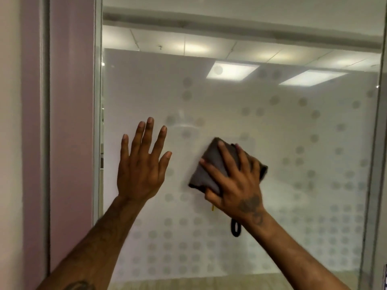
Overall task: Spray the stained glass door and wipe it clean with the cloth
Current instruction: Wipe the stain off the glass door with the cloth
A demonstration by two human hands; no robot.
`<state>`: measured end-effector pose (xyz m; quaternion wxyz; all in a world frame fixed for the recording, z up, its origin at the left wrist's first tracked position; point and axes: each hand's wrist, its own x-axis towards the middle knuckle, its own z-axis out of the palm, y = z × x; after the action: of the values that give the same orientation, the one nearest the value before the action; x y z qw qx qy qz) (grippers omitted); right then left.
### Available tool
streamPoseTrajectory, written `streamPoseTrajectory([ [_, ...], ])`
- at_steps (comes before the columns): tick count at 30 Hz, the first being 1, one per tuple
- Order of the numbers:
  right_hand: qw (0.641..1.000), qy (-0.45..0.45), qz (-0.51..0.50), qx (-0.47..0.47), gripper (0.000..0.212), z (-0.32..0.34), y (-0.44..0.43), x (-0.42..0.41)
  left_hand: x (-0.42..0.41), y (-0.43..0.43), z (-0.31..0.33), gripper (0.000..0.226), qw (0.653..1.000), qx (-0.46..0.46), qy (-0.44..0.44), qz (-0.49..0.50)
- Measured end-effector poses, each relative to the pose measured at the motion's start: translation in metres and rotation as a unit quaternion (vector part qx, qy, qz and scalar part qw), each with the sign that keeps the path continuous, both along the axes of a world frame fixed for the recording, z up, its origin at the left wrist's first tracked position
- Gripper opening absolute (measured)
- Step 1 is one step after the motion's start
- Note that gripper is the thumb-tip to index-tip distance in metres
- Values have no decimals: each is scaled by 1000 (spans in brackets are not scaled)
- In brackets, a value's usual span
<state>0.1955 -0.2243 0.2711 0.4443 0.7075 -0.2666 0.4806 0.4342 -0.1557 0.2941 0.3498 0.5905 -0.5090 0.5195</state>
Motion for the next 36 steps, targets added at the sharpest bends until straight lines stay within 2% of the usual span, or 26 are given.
streamPoseTrajectory([
  [1, 1000, -19, -10, 3, 57, -3, -4, -9, 0, 0, -1, 64, 1000, 0, 2, -1],
  [3, 992, -114, -32, 40, 55, 8, -7, -16, 1, -1, -1, 63, 1000, -4, 2, -8],
  [5, 966, -239, -32, 93, 57, 43, 0, -6, -2, -2, 4, 62, 1000, -17, 5, -14],
  [7, 945, -300, -21, 127, 61, 74, 10, 14, -3, -1, 8, 61, 1000, -19, 5, -20],
  [9, 956, -271, -16, 115, 63, 91, 19, 33, -6, 2, 6, 61, 999, -27, 3, -31],
  [11, 976, -189, -17, 106, 62, 78, 25, 62, 2, 5, -11, 60, 999, -22, 20, -24],
  [14, 996, -67, -11, 64, 60, 53, 28, 63, 5, 3, -13, 57, 998, -47, 36, -27],
  [22, 992, 123, -4, -19, 61, -50, -3, -14, 2, -2, -5, 58, 999, -42, 34, -7],
  [24, 996, 89, -20, -19, 60, -55, -13, -34, 2, -3, -5, 59, 999, -36, 32, 8],
  [26, 998, -52, -35, 21, 55, -42, -16, -37, 1, -5, -5, 60, 999, -39, 32, 16],
  [28, 967, -233, -43, 90, 55, -21, -8, -18, 0, -6, -5, 60, 998, -42, 33, 21],
  [30, 934, -329, -41, 131, 58, -7, 3, 9, 1, -6, -5, 60, 998, -43, 34, 22],
  [32, 944, -304, -31, 128, 59, -8, 13, 33, 0, -5, -5, 60, 998, -43, 34, 23],
  [36, 992, -116, 19, 49, 55, -60, 25, 56, -1, -3, -4, 60, 999, -42, 28, 19],
])
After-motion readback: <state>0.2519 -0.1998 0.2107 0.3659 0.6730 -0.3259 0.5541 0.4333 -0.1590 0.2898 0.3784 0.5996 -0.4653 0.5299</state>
